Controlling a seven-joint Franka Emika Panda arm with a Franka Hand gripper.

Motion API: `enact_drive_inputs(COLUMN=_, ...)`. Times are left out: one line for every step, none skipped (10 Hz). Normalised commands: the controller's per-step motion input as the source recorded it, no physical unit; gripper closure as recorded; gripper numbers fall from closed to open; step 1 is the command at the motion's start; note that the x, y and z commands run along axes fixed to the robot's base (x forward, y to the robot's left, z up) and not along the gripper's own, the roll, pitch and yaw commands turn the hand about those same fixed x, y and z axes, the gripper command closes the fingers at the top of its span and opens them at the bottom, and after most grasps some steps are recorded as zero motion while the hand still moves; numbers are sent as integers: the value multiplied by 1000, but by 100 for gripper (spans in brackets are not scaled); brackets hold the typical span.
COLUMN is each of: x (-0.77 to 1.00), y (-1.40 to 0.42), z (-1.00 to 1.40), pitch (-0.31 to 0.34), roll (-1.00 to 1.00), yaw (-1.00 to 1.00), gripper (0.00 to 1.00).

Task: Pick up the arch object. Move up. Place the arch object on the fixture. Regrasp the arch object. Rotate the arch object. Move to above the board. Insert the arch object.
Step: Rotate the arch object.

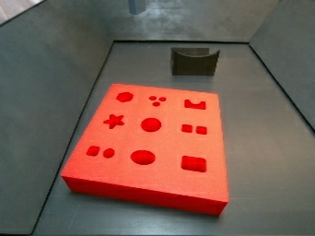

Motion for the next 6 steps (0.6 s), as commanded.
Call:
enact_drive_inputs(x=-31, y=19, z=26, pitch=48, roll=-145, yaw=-1000, gripper=100)
enact_drive_inputs(x=0, y=0, z=0, pitch=16, roll=-49, yaw=-1000, gripper=100)
enact_drive_inputs(x=1, y=0, z=1, pitch=17, roll=-52, yaw=-1000, gripper=100)
enact_drive_inputs(x=1, y=2, z=2, pitch=19, roll=-57, yaw=-1000, gripper=100)
enact_drive_inputs(x=1, y=4, z=2, pitch=21, roll=-63, yaw=-1000, gripper=100)
enact_drive_inputs(x=1, y=6, z=2, pitch=23, roll=-69, yaw=-1000, gripper=100)
